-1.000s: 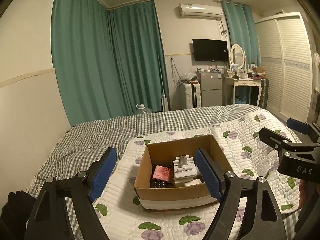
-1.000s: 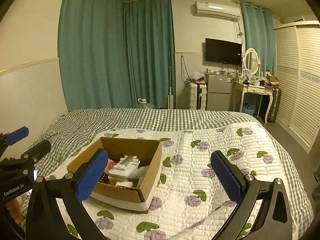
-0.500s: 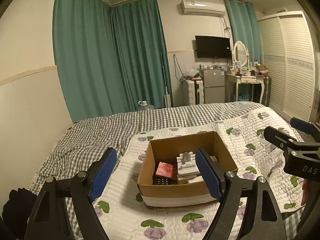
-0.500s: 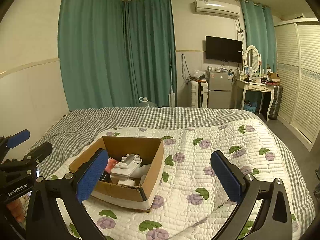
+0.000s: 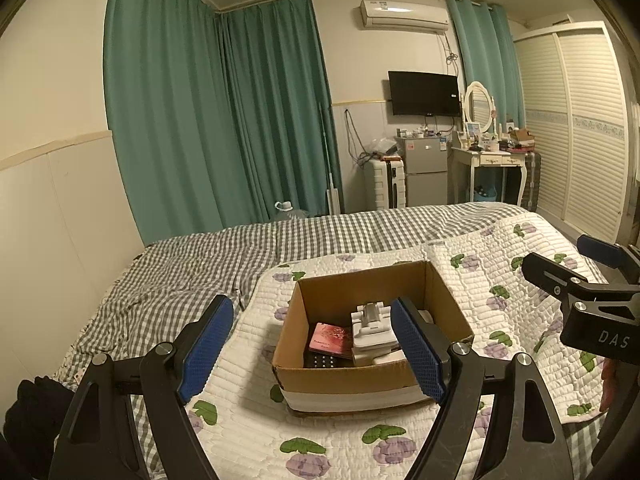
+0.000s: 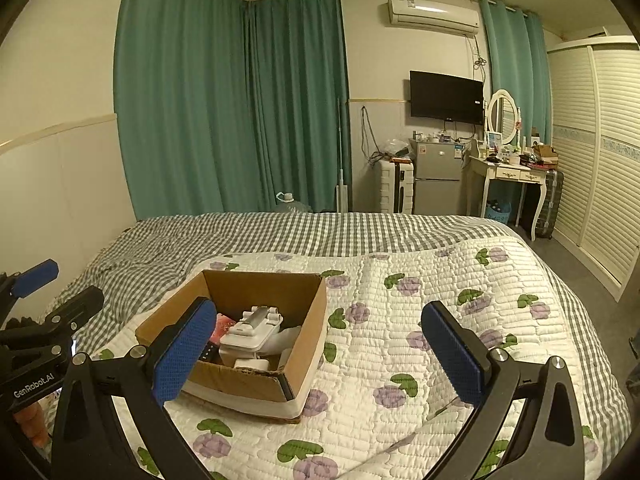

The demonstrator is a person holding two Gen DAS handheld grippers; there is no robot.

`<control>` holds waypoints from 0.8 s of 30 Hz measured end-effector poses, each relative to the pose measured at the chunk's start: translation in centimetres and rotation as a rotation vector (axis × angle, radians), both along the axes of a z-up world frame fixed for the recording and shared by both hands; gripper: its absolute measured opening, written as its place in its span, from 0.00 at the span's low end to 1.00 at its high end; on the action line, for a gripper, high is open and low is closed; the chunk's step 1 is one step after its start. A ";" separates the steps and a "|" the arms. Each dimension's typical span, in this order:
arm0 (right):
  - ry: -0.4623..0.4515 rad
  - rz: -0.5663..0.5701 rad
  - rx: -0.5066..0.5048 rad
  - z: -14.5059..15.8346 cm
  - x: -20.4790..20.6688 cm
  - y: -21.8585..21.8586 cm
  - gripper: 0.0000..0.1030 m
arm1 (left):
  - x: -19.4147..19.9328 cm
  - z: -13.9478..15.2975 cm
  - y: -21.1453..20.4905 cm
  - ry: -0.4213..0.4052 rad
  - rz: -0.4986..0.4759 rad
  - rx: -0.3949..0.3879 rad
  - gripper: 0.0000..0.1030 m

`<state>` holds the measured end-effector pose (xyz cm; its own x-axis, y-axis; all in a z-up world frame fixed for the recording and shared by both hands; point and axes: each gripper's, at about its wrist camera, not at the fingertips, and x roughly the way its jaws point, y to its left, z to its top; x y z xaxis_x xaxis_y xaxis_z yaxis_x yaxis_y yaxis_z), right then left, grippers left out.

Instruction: Organize rigid objects

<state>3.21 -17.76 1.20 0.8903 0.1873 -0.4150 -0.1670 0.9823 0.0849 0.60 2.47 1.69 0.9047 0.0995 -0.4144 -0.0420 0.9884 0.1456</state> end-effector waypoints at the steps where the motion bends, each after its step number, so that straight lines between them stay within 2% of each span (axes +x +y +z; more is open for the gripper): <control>1: 0.000 0.000 0.001 0.0 0.0 0.0 1.00 | 0.0 0.0 0.0 0.001 0.000 0.000 0.82; 18: 0.013 0.007 -0.008 -0.5 0.1 0.2 1.00 | 0.3 -0.6 -0.1 0.023 -0.010 -0.008 0.82; 24: 0.014 0.008 -0.008 -0.4 0.1 0.2 1.00 | 0.1 -0.5 -0.2 0.005 -0.012 0.000 0.82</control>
